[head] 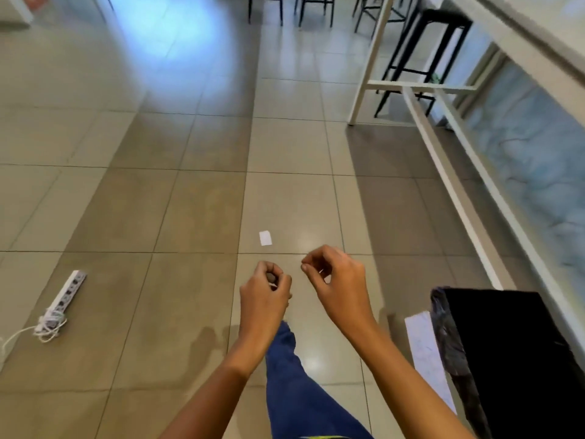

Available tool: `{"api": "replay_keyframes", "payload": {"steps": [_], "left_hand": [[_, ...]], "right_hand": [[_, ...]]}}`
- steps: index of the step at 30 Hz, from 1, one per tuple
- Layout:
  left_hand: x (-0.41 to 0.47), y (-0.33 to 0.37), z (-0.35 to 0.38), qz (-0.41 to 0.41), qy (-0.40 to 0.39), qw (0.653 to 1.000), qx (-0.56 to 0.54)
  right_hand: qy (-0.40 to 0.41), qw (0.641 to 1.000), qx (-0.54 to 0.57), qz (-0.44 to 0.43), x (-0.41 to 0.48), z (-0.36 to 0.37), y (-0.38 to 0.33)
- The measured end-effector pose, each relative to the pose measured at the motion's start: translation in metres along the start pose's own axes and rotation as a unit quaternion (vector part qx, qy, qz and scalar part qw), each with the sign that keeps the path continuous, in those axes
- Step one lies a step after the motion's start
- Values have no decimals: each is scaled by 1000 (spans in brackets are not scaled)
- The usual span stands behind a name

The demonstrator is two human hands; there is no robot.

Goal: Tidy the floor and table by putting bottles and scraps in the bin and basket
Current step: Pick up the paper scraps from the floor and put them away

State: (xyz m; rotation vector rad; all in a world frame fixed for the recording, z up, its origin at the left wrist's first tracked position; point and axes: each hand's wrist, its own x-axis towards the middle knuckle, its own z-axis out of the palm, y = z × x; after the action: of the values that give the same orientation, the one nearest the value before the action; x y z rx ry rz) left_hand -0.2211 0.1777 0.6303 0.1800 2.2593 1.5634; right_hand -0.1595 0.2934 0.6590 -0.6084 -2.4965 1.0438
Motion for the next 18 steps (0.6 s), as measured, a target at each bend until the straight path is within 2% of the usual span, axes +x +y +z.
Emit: {"api": "replay_keyframes", "payload": {"steps": [4, 8, 13, 18], "left_hand": [[101, 8, -8, -48, 24, 997, 63], [201, 21, -23, -20, 41, 991, 126], [298, 10, -35, -58, 57, 992, 96], [371, -42, -28, -109, 60, 989, 79]], "right_hand": [[-26, 1000, 12, 5, 103, 35, 18], [-31, 999, 7, 23, 197, 70, 40], [-80, 995, -10, 64, 280, 127, 77], [-96, 984, -1, 149, 326, 204, 137]]}}
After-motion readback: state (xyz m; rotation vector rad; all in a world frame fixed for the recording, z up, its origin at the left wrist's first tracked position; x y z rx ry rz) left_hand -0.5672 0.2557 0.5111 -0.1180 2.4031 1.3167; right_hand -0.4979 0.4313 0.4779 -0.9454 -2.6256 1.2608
